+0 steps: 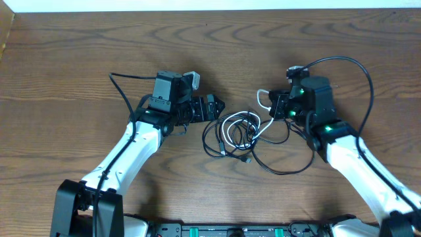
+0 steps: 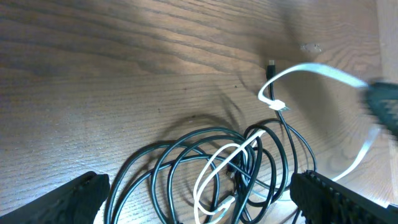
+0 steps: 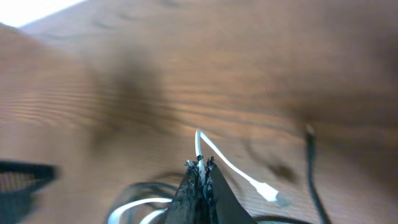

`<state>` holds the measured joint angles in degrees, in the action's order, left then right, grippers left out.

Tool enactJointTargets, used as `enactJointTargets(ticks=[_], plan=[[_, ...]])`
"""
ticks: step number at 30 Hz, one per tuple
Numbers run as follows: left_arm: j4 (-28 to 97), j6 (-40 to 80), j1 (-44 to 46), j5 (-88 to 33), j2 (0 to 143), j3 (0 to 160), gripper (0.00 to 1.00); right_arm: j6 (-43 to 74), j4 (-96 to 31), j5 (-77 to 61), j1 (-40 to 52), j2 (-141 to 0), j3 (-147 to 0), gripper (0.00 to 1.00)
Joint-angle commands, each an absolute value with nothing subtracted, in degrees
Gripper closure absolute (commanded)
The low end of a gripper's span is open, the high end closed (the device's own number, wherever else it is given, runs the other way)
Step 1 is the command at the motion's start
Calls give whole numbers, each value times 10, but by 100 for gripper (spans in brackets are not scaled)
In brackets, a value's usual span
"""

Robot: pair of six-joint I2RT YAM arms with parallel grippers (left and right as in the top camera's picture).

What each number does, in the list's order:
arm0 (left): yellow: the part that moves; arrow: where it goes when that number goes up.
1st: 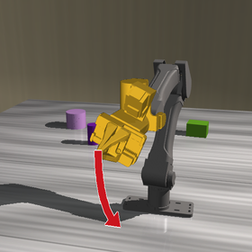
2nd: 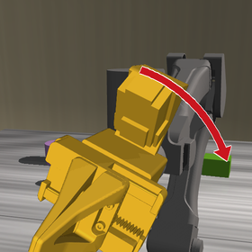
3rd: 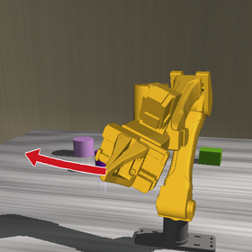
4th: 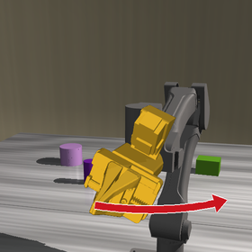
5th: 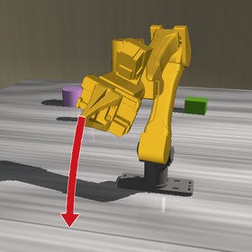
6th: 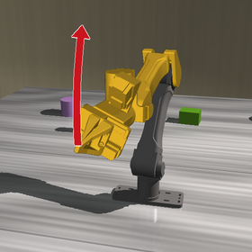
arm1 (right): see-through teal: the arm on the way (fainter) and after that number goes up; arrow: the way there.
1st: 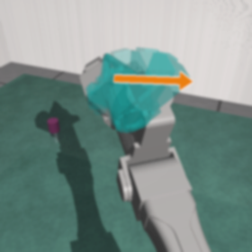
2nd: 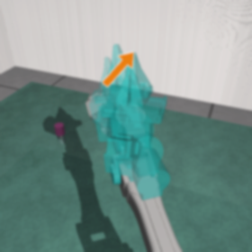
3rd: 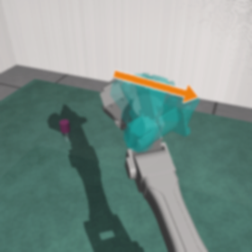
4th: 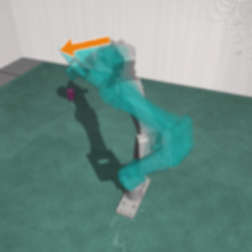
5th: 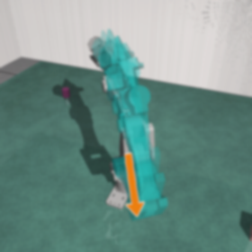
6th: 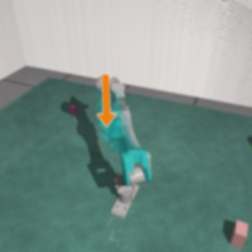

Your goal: Untangle cables

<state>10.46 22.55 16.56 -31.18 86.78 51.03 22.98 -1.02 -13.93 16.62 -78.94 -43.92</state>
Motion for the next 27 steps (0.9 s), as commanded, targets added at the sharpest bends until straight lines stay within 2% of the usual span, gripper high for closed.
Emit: enactJointTargets(ticks=[1,7,12,17,20,27], plan=[[106,228,165,-307,865,514,1,214,-6,-212,166,-734,-447,98],[106,228,161,-218,865,514,1,200,-72,-293,191,-681,-447,98],[106,229,143,-211,865,514,1,140,-130,-346,233,-678,-447,97],[107,231,138,-214,865,514,1,138,-171,-194,253,-678,-447,85],[115,232,138,-214,865,514,1,159,-177,-148,249,-678,-447,75],[146,232,138,-214,865,514,1,237,-202,-61,228,-698,-444,69]])
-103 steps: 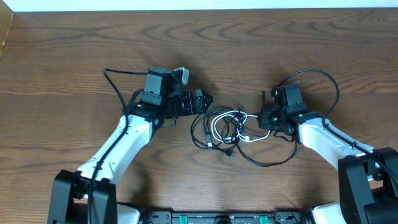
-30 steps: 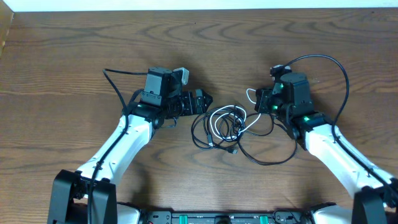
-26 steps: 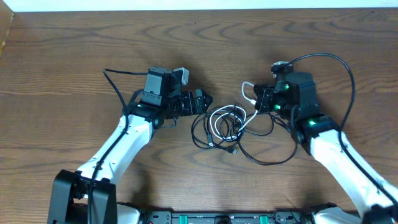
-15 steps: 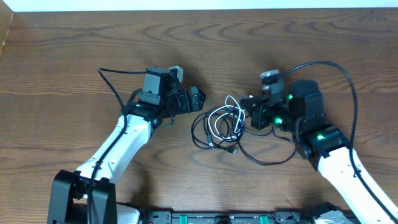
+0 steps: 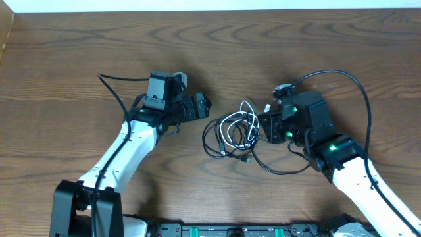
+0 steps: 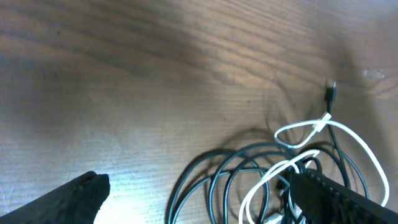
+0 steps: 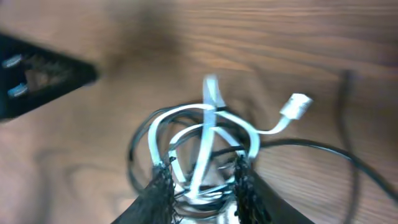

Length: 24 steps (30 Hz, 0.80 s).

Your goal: Untangle cables

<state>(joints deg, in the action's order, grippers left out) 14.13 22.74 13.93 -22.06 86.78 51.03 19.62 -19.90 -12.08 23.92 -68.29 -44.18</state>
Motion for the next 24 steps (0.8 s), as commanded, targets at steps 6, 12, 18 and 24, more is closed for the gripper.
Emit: enactJointTargets(ticks=[6,12,18,24], plan=[[145,232,138,-214,865,514,1,189,-168,-69,227,-794,-443,73],[145,232,138,-214,865,514,1,170,-81,-125,216,-894,-443,71],[145,232,138,-214,865,514,1,119,-23,-212,194,-944,-443,70],[145,232,138,-213,865,514,1,97,-26,-216,190,-974,-443,76]])
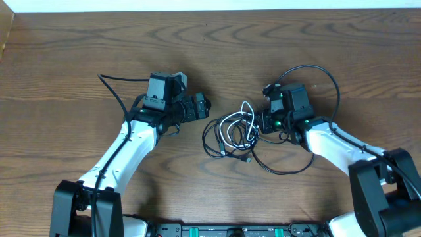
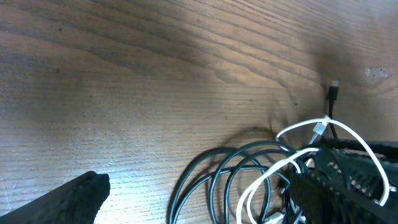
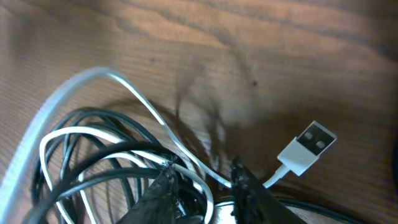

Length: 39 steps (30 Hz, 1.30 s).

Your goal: Untangle cables

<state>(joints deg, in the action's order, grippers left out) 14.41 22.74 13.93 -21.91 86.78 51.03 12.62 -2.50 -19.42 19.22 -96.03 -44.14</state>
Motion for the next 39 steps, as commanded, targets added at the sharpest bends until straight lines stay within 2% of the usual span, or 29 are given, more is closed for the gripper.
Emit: enactJointTargets(ticks=[1,4,8,13,20,24,30,32,33,39], plan=[[145,232,138,-213,865,514,1,97,-26,-217,190,-974,-443,76],[145,232,138,-213,865,514,1,87,-25,-239,190,-974,-443,76],[145,232,138,-213,865,514,1,64,-31,-256,190,-975,-443,68],[145,232,138,-214,865,514,1,54,-32,-241,190,-982,-443,67],[145,232,138,-214,865,514,1,35,-35,-258,201,-1009,-442,72],[145,232,138,-214,865,514,1,36,-26,-259,201,-1040,-442,79],[145,232,138,-214,865,514,1,36,-19,-296,203,-1060,-442,80],[145,232,138,-214,865,514,1,36,-15,-291,203,-1060,-442,94],[145,232,138,-214,865,514,1,37,-13,-280,203,-1060,-442,99],[145,232,138,-214,865,514,1,110,-8,-114,198,-1060,-449,99]])
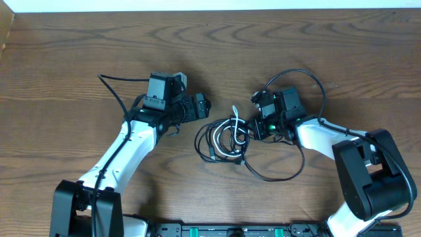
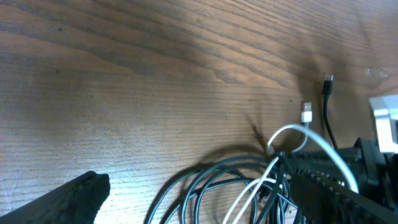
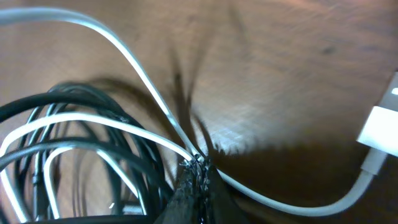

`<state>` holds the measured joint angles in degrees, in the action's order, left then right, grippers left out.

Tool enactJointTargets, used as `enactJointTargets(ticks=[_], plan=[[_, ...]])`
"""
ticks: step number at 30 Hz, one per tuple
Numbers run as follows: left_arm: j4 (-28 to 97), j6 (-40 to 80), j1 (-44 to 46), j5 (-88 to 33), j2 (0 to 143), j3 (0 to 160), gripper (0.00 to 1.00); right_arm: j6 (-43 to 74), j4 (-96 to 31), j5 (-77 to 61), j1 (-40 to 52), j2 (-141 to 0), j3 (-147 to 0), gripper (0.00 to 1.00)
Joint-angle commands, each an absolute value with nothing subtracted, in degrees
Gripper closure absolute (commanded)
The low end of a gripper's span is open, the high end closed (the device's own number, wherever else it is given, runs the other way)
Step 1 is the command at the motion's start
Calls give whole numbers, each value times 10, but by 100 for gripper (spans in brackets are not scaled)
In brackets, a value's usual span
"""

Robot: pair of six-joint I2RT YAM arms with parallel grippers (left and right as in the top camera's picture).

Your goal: Untangle cables

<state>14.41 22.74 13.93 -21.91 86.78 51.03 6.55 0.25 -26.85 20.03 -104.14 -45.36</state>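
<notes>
A tangle of black cable (image 1: pixel 212 139) and white cable (image 1: pixel 231 135) lies at the table's middle. My right gripper (image 1: pixel 253 128) is at the tangle's right edge, low on the table, shut on a white strand (image 3: pixel 155 84) right at its tips (image 3: pixel 198 167). The white USB plug (image 3: pixel 380 126) lies just right of it, also seen as the plug (image 2: pixel 306 112). My left gripper (image 1: pixel 199 105) hangs open to the upper left of the tangle, apart from it. Its wide-spread fingers (image 2: pixel 68 198) frame the black coils (image 2: pixel 205 186).
A long black loop (image 1: pixel 279 172) trails from the tangle toward the front right. A black plug end (image 2: pixel 328 81) lies beyond the white plug. The brown wooden table (image 1: pixel 79 46) spreads around the cables, with its far edge at the top.
My right gripper was open at the tangle's right edge; now it is shut on a white strand. The tangle sits a little farther left. The left arm has not moved.
First my right gripper was shut on the white cable, right of the tangle, and the left gripper sat close to the coils. Then the right was open over the tangle and the left farther left. Then the right was open low at the tangle's edge, now shut there.
</notes>
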Motion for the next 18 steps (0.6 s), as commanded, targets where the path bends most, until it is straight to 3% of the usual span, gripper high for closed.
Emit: enactJointTargets(ticks=[1,11,18], plan=[[145,232,138,-214,865,514,1,117,-8,-94,197,-1060,-453,99],[145,232,138,-214,865,514,1,124,-119,97,195,-1060,-554,99],[145,232,138,-214,865,514,1,124,-165,35,195,-1060,-583,85]])
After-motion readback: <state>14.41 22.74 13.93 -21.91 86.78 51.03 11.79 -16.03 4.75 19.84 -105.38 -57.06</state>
